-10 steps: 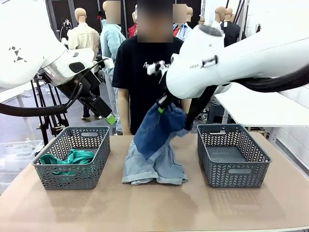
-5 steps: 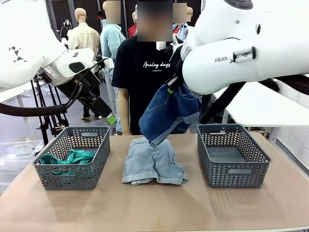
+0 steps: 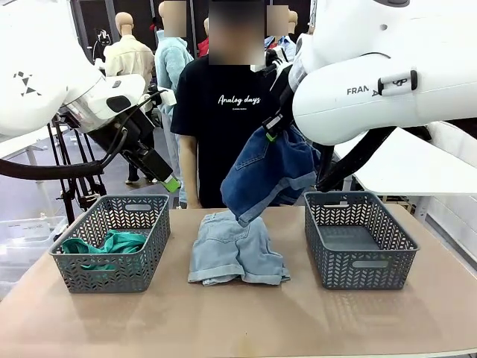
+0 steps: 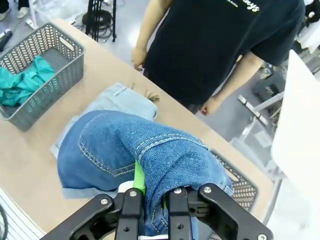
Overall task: Sort the tops and bottoms.
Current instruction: Lift clothes from the center of the table with your right hand, then sort the clothes according to human instructions.
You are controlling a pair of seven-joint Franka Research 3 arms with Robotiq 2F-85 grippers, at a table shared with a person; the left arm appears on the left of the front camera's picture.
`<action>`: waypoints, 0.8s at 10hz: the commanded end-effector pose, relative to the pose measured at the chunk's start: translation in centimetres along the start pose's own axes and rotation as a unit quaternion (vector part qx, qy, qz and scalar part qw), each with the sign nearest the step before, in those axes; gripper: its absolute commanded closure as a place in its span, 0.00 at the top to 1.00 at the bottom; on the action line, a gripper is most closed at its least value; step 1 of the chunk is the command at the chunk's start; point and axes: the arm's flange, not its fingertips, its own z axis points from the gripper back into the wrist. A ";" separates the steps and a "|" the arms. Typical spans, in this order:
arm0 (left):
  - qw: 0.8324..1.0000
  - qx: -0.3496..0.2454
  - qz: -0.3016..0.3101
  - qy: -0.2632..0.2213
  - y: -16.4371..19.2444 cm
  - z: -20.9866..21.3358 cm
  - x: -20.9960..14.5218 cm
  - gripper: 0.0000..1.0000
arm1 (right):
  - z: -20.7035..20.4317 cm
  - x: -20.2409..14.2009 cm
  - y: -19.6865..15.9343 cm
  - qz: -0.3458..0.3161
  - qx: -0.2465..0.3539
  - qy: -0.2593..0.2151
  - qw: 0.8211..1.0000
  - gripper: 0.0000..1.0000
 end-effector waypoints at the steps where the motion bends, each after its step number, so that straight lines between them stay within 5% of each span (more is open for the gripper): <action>1: 1.000 -0.003 0.002 -0.001 -0.1 0.1 0.0 0.91 | 0.3 0.5 0.0 0.002 -0.003 -0.007 1.000 0.00; 8: 1.000 -0.003 0.002 -0.001 -0.1 0.1 0.0 0.91 | 0.3 0.5 0.0 0.002 -0.003 -0.007 1.000 0.00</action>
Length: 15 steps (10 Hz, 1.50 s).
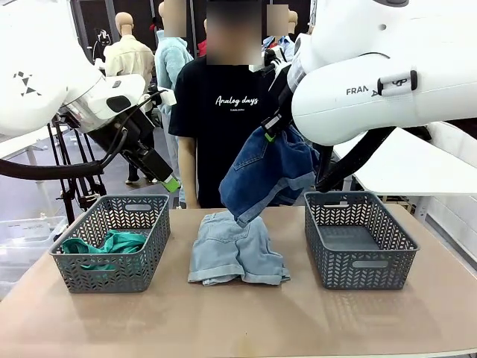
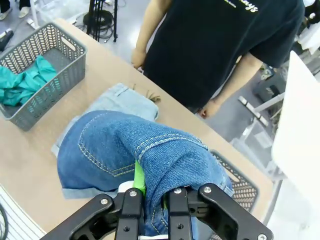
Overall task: Sort the tops and bottoms.
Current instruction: Sort the clothes according to human instructions.
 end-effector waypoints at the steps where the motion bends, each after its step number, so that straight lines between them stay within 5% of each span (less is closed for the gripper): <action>1: 1.000 -0.003 0.002 -0.001 -0.1 0.1 0.0 0.91 | 0.3 0.4 -0.2 0.000 -0.004 -0.006 1.000 0.00; 15: 1.000 -0.003 0.002 -0.001 -0.1 0.1 0.0 0.91 | 0.3 0.4 -0.2 0.000 -0.004 -0.006 1.000 0.00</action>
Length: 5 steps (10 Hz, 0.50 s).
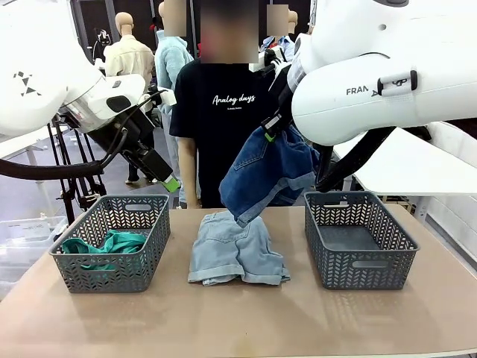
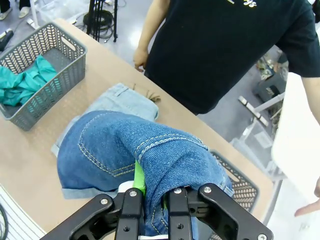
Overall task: Sort the tops and bottoms.
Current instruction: Sort the clothes according to human instructions.
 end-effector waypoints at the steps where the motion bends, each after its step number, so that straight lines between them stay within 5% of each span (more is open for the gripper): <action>1: 1.000 -0.003 0.002 -0.001 -0.1 0.1 0.0 0.91 | 0.3 0.4 -0.2 0.000 -0.004 -0.006 1.000 0.00; 5: 1.000 -0.003 0.002 -0.001 -0.1 0.1 0.0 0.91 | 0.3 0.4 -0.2 0.000 -0.004 -0.006 1.000 0.00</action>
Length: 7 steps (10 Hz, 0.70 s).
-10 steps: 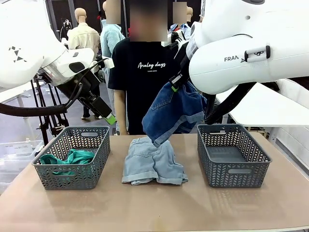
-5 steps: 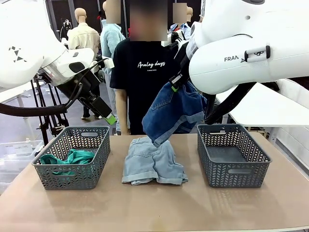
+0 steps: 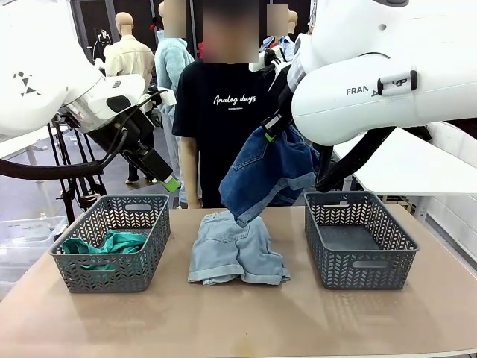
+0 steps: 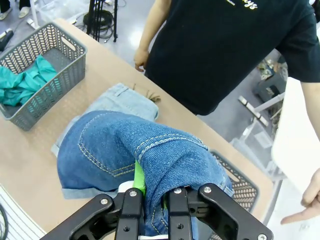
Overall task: Sort the tops and bottoms.
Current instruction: Sort the clothes according to human instructions.
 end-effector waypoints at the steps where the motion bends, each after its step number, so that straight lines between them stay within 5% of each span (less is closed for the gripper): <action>1: 1.000 -0.003 0.002 -0.001 -0.1 0.1 0.0 0.91 | 0.3 0.4 -0.2 0.000 -0.004 -0.006 1.000 0.00; 3: 1.000 -0.003 0.002 -0.001 -0.1 0.1 0.0 0.91 | 1.5 1.3 -0.1 0.030 -0.015 -0.011 0.999 0.00; 5: 1.000 -0.003 0.002 -0.001 -0.1 0.1 0.0 0.91 | 5.4 2.4 -3.7 0.008 -0.104 -0.064 0.993 0.00; 7: 1.000 -0.003 0.002 -0.001 -0.1 0.1 0.0 0.91 | 8.3 1.1 -8.3 -0.054 -0.201 -0.057 0.977 0.00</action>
